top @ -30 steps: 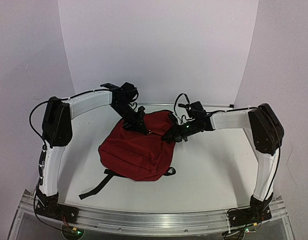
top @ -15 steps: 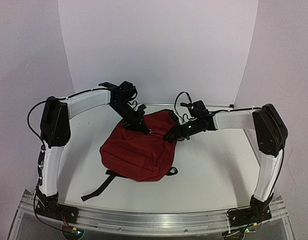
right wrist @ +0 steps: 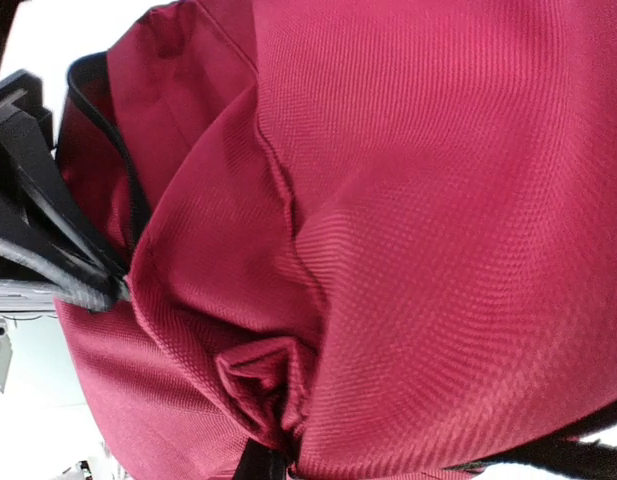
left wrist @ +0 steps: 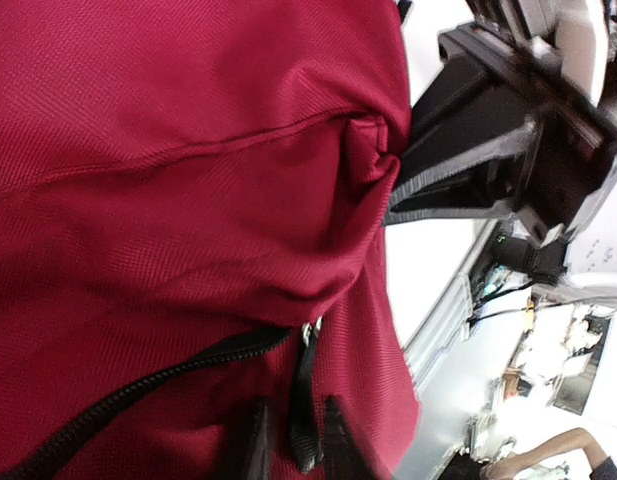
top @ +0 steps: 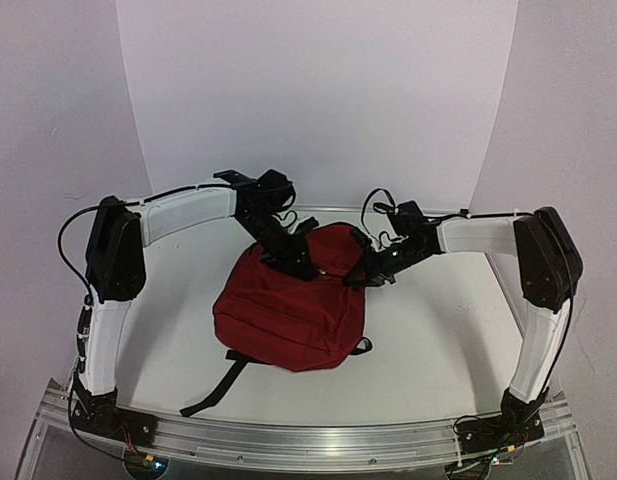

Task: Pack the student bag
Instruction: Zip the student bag at the center of the board.

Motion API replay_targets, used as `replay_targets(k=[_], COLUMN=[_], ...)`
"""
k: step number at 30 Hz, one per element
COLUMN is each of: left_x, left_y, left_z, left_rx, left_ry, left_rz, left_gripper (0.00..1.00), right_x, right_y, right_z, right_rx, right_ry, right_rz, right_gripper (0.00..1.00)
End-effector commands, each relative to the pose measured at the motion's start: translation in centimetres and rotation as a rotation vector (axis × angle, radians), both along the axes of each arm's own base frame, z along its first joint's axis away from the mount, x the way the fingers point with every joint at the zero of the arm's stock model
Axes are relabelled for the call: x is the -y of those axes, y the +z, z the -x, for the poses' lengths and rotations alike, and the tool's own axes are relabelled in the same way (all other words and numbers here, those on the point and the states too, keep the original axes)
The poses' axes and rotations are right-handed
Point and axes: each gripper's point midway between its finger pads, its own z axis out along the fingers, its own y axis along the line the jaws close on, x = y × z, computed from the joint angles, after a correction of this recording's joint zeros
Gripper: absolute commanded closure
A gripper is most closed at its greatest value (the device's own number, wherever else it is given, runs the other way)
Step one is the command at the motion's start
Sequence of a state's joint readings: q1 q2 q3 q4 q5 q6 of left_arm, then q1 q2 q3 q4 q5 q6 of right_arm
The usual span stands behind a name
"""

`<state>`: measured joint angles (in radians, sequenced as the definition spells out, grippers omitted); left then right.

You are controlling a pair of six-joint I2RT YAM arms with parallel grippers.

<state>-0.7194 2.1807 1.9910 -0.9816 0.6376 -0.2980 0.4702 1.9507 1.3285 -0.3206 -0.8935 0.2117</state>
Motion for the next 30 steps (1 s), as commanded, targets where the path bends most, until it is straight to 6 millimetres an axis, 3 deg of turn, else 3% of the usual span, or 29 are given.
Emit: replay_targets(k=[1,5,7,11,18,21,23,30], left_x=[-3.8,-6.7,-8.7,-10.2,-8.2,-6.4,-5.6,-1.2], left_y=[3.4,8.0,8.7,7.3,5.6,4.6,2.9,-0.9], left_z=[-2.6,-7.0,-8.9,-9.7,-11.4,-10.9,-9.9,-4.1], left_rx=[-0.01,0.061,0.086,0.081,0.111,0.112,0.127,0.228], left_ry=[0.145,0.317,0.404,0.403,0.3,0.236,0.186,-0.081], left_rz=[-0.015,0.071,0.067,-0.015,-0.005,0.033,-0.02,-0.141], left_gripper=[0.59,0.44,0.38,0.35,0.32,0.32,0.33,0.39], right_x=[3.1,3.8,4.0,3.8,3.3,3.1,3.0,2.1], right_y=[2.0,2.9,3.6,5.1,6.1,6.1,6.1,4.9], right_z=[-1.2,-1.3,-1.8,-2.8,-3.0,-2.9,-2.8,-1.8], right_rx=[0.167,0.334,0.405,0.505,0.572,0.564,0.549,0.417], right_ry=[-0.005,0.048,0.058,0.068,0.089,0.095,0.095,0.098], right_rz=[0.067,0.13,0.157,0.167,0.16,0.147,0.135,0.061], right_gripper=[1.0,1.0,1.0,1.0,1.0,1.0,1.0,1.0])
